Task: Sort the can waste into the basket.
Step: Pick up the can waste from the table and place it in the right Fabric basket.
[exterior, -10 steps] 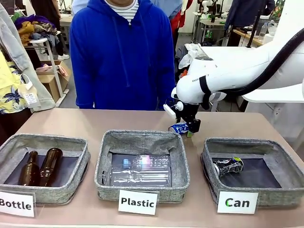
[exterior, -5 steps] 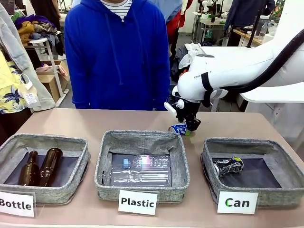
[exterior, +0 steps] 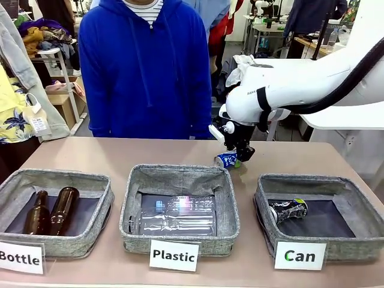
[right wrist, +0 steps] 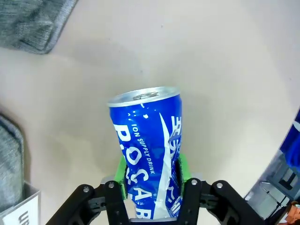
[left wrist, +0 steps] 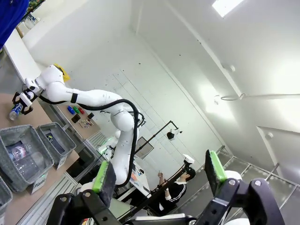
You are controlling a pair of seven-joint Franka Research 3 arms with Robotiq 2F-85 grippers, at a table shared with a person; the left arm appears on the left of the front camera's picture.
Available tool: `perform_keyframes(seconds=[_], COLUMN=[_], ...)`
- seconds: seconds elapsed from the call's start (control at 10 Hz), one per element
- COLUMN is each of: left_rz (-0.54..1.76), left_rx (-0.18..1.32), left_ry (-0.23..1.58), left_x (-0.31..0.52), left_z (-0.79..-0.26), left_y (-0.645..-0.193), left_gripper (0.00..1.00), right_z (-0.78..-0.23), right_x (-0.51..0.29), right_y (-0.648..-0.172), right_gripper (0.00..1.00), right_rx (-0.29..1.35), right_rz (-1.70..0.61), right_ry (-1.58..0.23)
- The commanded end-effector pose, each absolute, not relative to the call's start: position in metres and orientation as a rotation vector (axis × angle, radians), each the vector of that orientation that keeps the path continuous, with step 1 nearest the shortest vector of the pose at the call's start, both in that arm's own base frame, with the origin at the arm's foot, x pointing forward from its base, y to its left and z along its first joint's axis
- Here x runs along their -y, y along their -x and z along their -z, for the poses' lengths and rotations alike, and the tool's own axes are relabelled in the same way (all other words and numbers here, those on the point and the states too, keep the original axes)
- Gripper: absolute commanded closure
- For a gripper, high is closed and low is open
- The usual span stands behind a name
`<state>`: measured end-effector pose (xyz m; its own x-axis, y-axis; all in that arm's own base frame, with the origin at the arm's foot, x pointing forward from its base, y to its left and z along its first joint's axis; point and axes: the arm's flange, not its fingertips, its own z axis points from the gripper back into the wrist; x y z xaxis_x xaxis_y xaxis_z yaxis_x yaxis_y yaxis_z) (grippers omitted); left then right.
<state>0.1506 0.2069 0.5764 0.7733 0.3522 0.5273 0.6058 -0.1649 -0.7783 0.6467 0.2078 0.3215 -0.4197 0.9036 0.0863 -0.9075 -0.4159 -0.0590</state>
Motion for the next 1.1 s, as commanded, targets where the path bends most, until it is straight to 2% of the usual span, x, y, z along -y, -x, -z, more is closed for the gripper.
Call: perform_keyframes(seconds=[0.0,0.1,0.3,0.5,0.6,0.7,1.0], left_rz=[0.255,0.255,0.255,0.255,0.255,0.255,0.255], left_rx=[0.746,0.746,0.746,0.746,0.746,0.746,0.746], left_ry=[1.79,1.79,1.79,1.79,1.79,1.79,1.79], left_x=[-0.208,-0.208,-0.208,-0.208,-0.208,-0.208,-0.208], left_z=[-0.581,-0.581,-0.581,-0.581,-0.581,-0.581,-0.581], left_y=[-0.151,-0.151,-0.151,-0.151,-0.151,-0.151,-0.151], left_gripper=[0.0,0.0,0.0,0.0,0.0,0.0,0.0], right_z=[-0.382,-0.429,-0.476,-0.474,-0.468,-0.458,-0.437], right_x=[-0.181,-0.151,-0.104,-0.077,-0.065,-0.054,-0.033], right_y=[-0.614,-0.588,-0.529,-0.472,-0.452,-0.437,-0.423], right_gripper=[1.0,1.0,1.0,1.0,1.0,1.0,1.0], right_rx=[0.134,0.158,0.01,-0.005,0.07,0.128,0.164], right_rz=[-1.976,-1.906,-1.819,-1.607,-1.53,-1.511,-1.465], right_ry=[-0.063,-0.112,-0.199,-0.183,-0.154,-0.137,-0.114])
